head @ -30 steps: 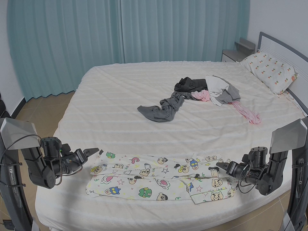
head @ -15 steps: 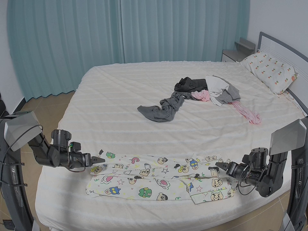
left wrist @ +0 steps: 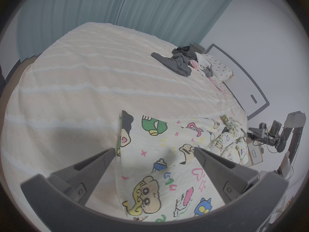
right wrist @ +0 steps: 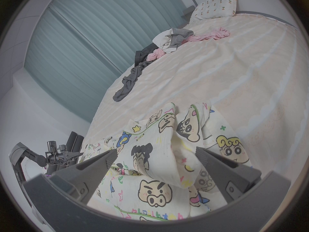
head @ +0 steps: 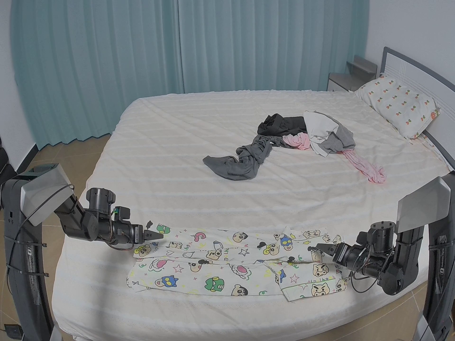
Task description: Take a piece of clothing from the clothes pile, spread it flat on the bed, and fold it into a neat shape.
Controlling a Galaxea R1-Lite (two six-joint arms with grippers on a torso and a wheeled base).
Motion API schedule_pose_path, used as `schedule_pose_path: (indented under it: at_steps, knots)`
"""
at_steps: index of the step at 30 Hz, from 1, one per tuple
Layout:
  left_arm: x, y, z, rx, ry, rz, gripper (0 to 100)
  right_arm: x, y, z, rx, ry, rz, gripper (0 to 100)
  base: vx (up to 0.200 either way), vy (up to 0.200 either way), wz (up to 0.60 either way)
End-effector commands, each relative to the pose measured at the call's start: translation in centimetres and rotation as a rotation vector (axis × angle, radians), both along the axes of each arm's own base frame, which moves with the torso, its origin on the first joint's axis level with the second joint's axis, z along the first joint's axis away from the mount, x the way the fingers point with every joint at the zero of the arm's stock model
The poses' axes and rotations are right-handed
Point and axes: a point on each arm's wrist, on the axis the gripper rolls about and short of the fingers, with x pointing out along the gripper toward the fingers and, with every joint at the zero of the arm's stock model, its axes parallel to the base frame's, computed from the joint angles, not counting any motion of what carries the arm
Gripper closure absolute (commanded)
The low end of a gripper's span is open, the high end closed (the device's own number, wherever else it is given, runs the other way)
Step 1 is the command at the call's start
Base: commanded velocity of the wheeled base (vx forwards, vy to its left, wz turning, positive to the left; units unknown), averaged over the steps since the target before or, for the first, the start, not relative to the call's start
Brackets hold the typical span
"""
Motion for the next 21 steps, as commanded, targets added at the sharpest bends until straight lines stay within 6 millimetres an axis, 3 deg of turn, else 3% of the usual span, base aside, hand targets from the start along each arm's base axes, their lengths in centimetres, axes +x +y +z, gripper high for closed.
schedule_pose_path:
  at_steps: [1,2,12,21]
  knots:
    - [0.0,0.0,-0.5,0.0,0.015,-0.001,0,0.0,0.0,-0.1,0.0,0.001,0.001,0,0.0,0.0,0.0]
    - [-0.1,0.0,-0.6,0.0,0.027,-0.004,100,0.0,0.0,-0.1,0.001,0.001,0.002,0,0.0,0.0,0.0]
    - [-0.1,0.1,0.1,0.001,0.02,0.003,100,0.1,0.0,-0.3,0.0,0.008,0.002,0,0.0,0.0,0.0]
    - [0.0,-0.5,2.8,-0.005,-0.047,-0.006,100,0.1,0.0,-0.5,-0.001,0.012,0.004,0,0.0,0.0,0.0]
